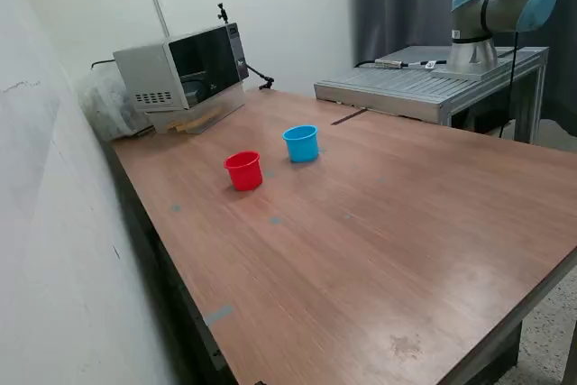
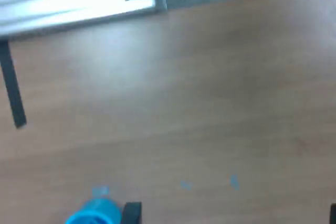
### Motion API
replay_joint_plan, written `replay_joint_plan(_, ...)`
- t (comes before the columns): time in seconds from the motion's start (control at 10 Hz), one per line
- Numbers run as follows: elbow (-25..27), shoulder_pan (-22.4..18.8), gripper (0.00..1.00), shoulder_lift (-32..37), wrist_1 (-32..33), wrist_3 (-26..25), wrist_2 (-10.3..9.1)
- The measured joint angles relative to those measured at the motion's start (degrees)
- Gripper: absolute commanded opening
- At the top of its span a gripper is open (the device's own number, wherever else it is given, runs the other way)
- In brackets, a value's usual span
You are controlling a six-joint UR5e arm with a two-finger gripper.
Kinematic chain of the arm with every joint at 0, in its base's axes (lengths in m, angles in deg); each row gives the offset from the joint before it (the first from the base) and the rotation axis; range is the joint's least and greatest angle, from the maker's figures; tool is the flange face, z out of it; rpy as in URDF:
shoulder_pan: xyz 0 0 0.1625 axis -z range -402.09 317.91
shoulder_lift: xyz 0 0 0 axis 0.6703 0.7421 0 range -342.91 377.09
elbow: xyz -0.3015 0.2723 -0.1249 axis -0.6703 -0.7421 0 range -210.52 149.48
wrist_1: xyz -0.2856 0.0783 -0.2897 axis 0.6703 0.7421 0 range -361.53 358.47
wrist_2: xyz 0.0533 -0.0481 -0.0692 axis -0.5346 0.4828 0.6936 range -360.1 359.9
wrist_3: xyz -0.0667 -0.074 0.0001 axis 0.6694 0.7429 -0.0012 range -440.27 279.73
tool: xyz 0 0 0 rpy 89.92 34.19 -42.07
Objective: Place red objects in the red bin, and blue objects in the blue bin.
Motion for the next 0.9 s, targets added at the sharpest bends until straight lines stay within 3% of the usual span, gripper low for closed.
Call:
replay_joint_plan(0.3, 6.3, -1.4, 1.00, 4.5, -2.7, -1.8, 0.12)
replay_joint_plan(0.6, 8.3, -4.3, 1.00, 6.0, -11.6, -1.9, 0.23)
replay_joint_plan(0.9, 9.9, -5.8, 1.00, 6.7, -14.1, -1.9, 0.27)
